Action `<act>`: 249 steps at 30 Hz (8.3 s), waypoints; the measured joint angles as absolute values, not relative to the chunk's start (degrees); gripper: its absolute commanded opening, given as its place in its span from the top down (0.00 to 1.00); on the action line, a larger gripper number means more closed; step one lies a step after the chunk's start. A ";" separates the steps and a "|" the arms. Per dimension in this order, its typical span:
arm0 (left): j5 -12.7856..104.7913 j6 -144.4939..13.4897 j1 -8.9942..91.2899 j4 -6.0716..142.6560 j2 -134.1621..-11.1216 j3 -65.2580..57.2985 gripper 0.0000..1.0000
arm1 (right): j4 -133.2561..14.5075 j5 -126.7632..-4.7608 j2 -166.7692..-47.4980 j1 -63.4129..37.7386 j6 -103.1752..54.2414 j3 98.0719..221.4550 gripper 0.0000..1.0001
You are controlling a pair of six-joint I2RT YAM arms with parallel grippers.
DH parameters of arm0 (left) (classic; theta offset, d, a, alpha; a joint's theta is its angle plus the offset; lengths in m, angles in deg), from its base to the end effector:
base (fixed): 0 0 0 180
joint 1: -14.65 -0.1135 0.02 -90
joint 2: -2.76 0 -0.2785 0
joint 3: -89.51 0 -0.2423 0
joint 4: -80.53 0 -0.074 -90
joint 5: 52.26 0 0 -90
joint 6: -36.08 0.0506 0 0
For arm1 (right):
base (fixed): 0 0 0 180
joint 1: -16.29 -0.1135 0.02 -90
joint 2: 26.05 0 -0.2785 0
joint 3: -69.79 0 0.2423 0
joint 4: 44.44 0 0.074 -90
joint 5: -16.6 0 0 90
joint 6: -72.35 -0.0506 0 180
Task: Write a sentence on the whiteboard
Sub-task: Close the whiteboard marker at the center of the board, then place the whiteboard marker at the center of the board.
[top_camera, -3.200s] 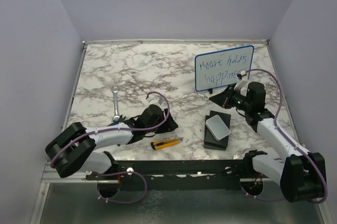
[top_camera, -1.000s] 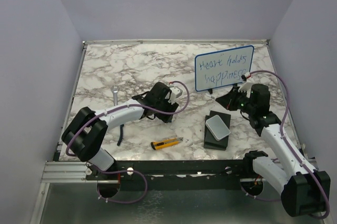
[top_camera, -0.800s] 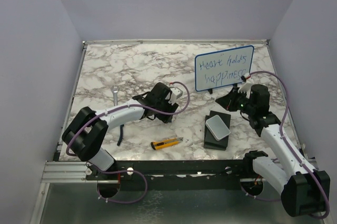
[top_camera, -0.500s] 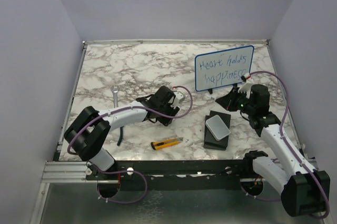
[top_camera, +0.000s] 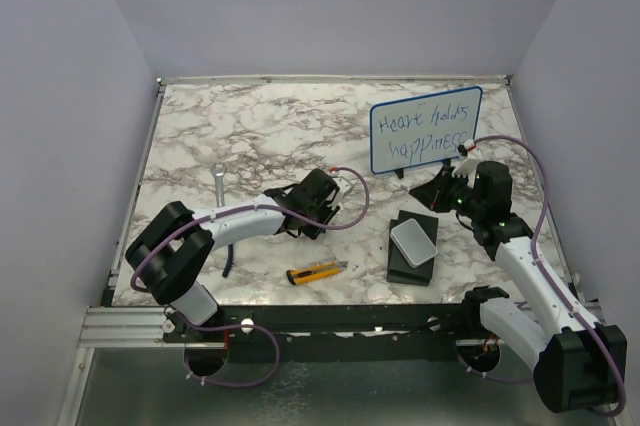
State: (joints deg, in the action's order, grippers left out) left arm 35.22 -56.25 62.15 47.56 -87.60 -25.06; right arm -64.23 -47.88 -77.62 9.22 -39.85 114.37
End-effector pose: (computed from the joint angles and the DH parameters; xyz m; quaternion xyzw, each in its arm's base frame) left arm 0.2095 -0.2253 0.1844 0.3634 0.8894 -0.0973 0.2596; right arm 0.1901 0.0455 0.2483 -0.0054 0.8386 0.3112 0.4471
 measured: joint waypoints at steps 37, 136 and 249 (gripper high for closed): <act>35.17 -55.29 65.04 49.59 -83.21 -26.76 1.00 | -64.04 -40.50 -80.66 9.22 -40.07 114.13 0.99; 45.32 -44.27 74.72 47.60 -58.21 -32.95 1.00 | -81.39 -12.02 -96.99 -4.40 -30.41 128.14 0.99; 30.58 -52.80 72.23 54.92 -47.76 -37.15 0.01 | -84.58 -67.75 -85.23 -27.28 -42.65 130.59 0.99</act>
